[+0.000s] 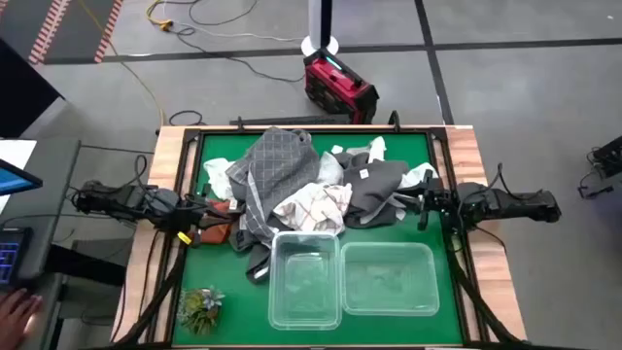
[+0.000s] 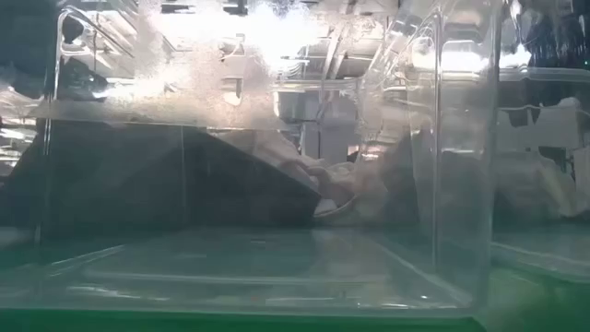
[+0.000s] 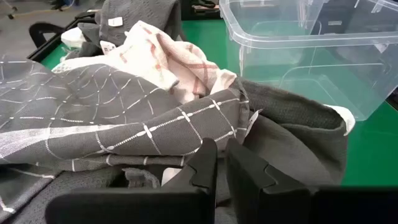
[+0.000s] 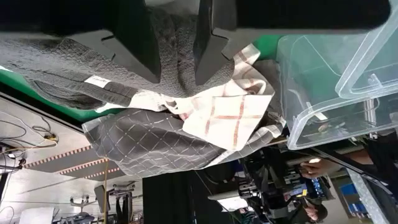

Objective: Sort towels by color in basket

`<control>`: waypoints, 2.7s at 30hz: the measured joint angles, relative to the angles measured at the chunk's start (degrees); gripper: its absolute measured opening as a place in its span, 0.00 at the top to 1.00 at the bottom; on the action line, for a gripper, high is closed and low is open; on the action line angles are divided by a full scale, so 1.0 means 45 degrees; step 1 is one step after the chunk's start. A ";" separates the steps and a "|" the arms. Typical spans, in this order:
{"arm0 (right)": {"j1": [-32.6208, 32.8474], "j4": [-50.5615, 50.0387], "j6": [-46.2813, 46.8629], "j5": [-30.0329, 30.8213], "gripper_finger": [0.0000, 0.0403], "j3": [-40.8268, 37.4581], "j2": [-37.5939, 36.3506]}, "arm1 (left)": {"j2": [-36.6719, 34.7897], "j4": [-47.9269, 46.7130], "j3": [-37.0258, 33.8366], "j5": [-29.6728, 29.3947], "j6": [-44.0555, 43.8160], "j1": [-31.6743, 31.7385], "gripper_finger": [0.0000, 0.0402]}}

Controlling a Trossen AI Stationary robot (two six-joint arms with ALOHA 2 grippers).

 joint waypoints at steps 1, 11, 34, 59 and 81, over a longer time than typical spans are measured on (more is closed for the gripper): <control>-0.0001 0.0001 0.0000 0.0001 0.68 0.0000 0.0001 | 0.0001 0.0004 0.0000 -0.0001 0.0000 -0.0004 0.94; -0.0002 0.0000 0.0000 0.0000 0.68 -0.0002 0.0004 | -0.0002 0.0003 0.0000 -0.0002 0.0000 0.0001 0.94; -0.0003 0.0005 0.0000 0.0001 0.68 -0.0003 0.0003 | 0.0000 0.0000 0.0000 -0.0003 0.0000 0.0000 0.94; -0.0003 0.0001 0.0000 0.0002 0.68 0.0000 0.0003 | 0.0001 0.0005 0.0000 -0.0004 0.0000 0.0000 0.94; -0.0203 0.0256 -0.4985 0.0067 0.68 0.0000 0.0004 | 0.0001 0.2815 0.0005 -0.1481 -0.2620 0.0020 0.94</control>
